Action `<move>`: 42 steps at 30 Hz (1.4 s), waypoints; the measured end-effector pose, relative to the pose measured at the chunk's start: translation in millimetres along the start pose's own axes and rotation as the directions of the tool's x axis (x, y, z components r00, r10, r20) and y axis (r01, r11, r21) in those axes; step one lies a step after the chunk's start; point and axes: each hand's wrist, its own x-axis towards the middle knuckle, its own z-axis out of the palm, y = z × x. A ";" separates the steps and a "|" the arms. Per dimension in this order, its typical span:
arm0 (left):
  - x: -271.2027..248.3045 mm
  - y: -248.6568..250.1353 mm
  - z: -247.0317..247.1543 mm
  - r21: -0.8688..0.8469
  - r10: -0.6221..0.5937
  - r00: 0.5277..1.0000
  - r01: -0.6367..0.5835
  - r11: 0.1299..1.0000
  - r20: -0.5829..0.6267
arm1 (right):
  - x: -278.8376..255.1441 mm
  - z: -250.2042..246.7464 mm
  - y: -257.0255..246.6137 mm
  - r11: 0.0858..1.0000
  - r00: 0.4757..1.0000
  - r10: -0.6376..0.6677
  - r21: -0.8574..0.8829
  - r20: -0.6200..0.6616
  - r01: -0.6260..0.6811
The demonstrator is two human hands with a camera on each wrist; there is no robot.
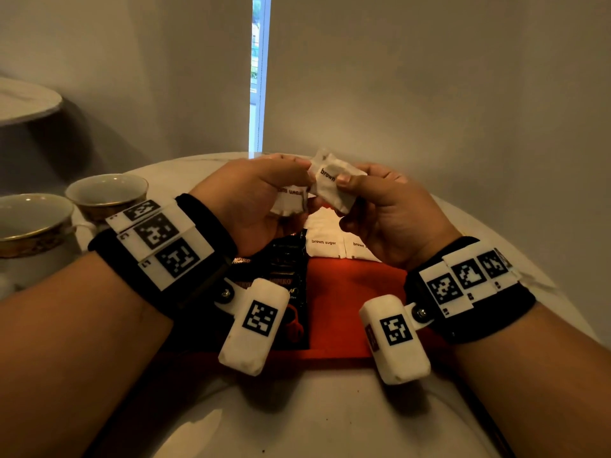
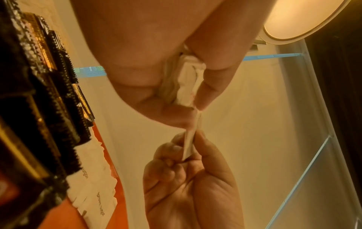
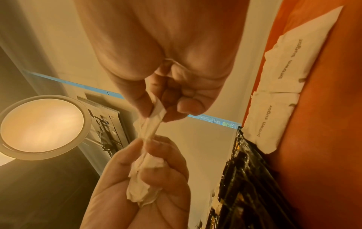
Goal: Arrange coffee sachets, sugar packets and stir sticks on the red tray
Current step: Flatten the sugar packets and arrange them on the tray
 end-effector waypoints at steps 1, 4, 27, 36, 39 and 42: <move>0.2 -0.6 -0.4 0.026 0.001 1.000 -0.001 1.000 -0.001 | -0.3 -0.3 -0.2 1.000 1.000 0.005 -0.009 0.001 -0.005; 1.8 -1.0 -1.2 0.086 0.008 1.000 -0.006 0.996 -0.025 | -1.1 0.0 0.1 0.999 1.000 0.013 -0.039 0.022 -0.012; 6.3 5.1 -5.3 -0.101 -0.064 0.985 0.048 0.994 -0.161 | 22.8 -44.2 36.8 0.842 0.919 0.376 -0.369 -0.122 -0.393; 4.1 4.8 -1.2 -0.113 -0.066 0.985 0.049 0.992 -0.161 | 15.9 -34.3 31.8 0.799 0.901 0.409 -0.419 -0.145 -0.431; 4.2 5.6 -2.2 -0.119 -0.067 0.984 0.048 0.992 -0.165 | 15.8 -34.4 30.6 0.793 0.908 0.391 -0.445 -0.152 -0.416; 2.6 5.6 -0.8 -0.110 -0.066 0.983 0.047 0.993 -0.169 | 16.1 -34.0 28.5 0.774 0.918 0.366 -0.498 -0.153 -0.391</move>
